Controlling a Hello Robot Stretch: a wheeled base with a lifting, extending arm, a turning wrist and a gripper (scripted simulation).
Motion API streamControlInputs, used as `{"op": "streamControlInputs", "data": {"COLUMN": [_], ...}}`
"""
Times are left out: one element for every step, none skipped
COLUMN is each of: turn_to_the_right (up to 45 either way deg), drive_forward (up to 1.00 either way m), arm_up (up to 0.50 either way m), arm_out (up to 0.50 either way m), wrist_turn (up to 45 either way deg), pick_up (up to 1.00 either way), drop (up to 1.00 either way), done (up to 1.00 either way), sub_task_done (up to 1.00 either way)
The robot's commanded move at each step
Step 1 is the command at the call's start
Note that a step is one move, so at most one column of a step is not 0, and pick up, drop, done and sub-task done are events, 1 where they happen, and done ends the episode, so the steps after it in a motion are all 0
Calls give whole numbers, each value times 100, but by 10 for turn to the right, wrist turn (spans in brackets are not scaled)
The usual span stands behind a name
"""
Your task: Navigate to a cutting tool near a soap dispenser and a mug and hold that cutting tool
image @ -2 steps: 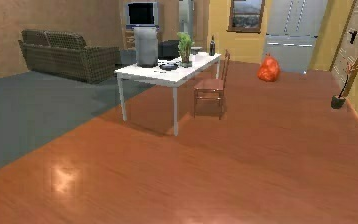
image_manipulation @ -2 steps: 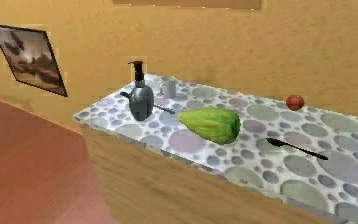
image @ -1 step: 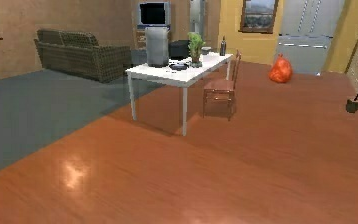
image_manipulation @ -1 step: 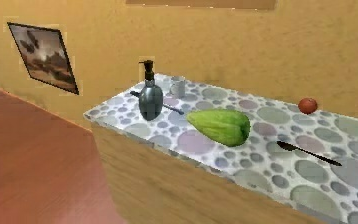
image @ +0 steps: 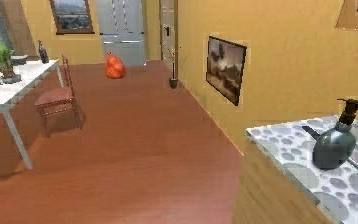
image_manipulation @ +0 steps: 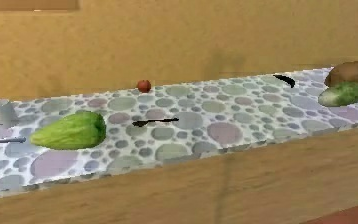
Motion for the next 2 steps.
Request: {"op": "streamControlInputs", "data": {"turn_to_the_right": [0,90], "drive_forward": [80,0], "arm_up": [0,0], "arm_out": [0,0], "wrist_turn": [0,0], "pick_up": [0,0], "drop": [0,0], "done": [0,0], "sub_task_done": [0,0]}}
